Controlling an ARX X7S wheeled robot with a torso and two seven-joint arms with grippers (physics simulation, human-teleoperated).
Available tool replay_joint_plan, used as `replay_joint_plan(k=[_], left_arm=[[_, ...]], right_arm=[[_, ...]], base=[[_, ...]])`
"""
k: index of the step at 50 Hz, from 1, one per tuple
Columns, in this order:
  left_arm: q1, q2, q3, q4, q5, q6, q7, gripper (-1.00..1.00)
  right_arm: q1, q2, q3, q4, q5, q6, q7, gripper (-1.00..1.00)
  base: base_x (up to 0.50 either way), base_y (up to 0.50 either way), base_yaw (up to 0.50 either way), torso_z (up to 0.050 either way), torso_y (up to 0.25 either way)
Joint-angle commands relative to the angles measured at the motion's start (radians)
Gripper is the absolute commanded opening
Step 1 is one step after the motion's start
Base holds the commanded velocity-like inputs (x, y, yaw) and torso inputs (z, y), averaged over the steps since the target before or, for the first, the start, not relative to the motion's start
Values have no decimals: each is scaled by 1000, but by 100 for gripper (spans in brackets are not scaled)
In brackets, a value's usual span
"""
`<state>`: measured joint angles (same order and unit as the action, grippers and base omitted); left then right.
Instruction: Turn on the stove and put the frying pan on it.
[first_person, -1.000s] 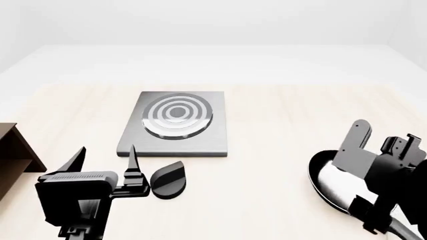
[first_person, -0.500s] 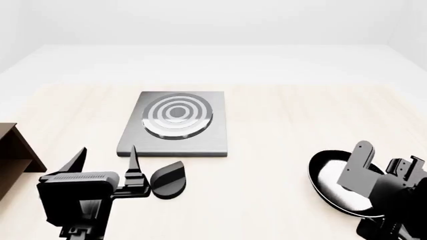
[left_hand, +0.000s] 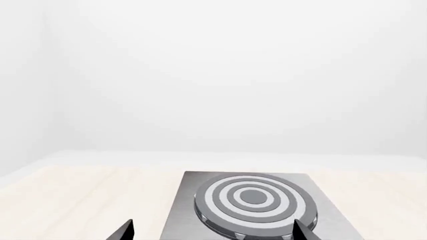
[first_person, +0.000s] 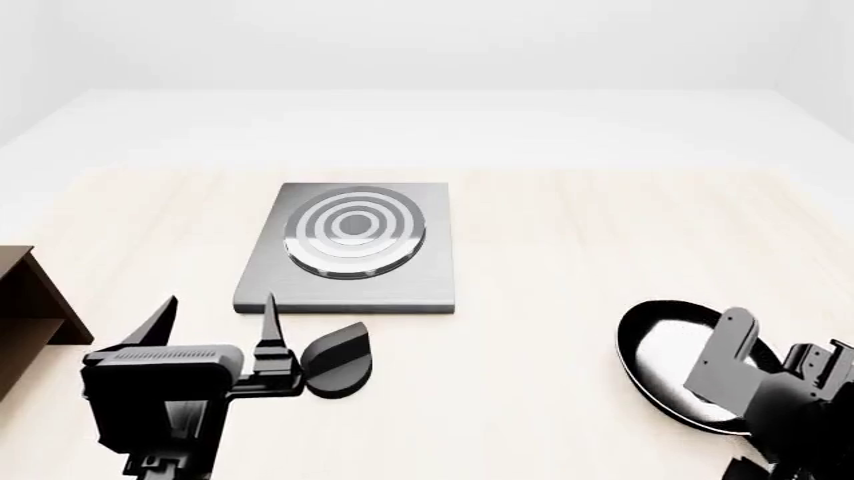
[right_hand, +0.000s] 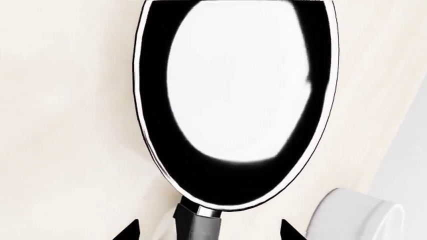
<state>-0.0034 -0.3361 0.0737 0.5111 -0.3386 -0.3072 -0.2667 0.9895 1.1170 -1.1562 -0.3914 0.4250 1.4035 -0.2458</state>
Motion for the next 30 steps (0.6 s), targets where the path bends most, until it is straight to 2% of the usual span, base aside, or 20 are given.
replay_joint_plan(k=[1, 11, 30], left_arm=[[-1, -2, 5, -3, 1, 2, -4, 100], [-2, -4, 12, -2, 3, 1, -8, 100], [-8, -10, 18, -1, 2, -7, -17, 100]], right_arm=[[-80, 11, 8, 59, 13, -34, 44, 100], [-161, 42, 46, 92, 53, -62, 97, 100], [-213, 46, 100, 186, 72, -145, 153, 100]], base=[[0, 0, 0, 0, 0], [0, 0, 0, 0, 0], [0, 0, 0, 0, 0]])
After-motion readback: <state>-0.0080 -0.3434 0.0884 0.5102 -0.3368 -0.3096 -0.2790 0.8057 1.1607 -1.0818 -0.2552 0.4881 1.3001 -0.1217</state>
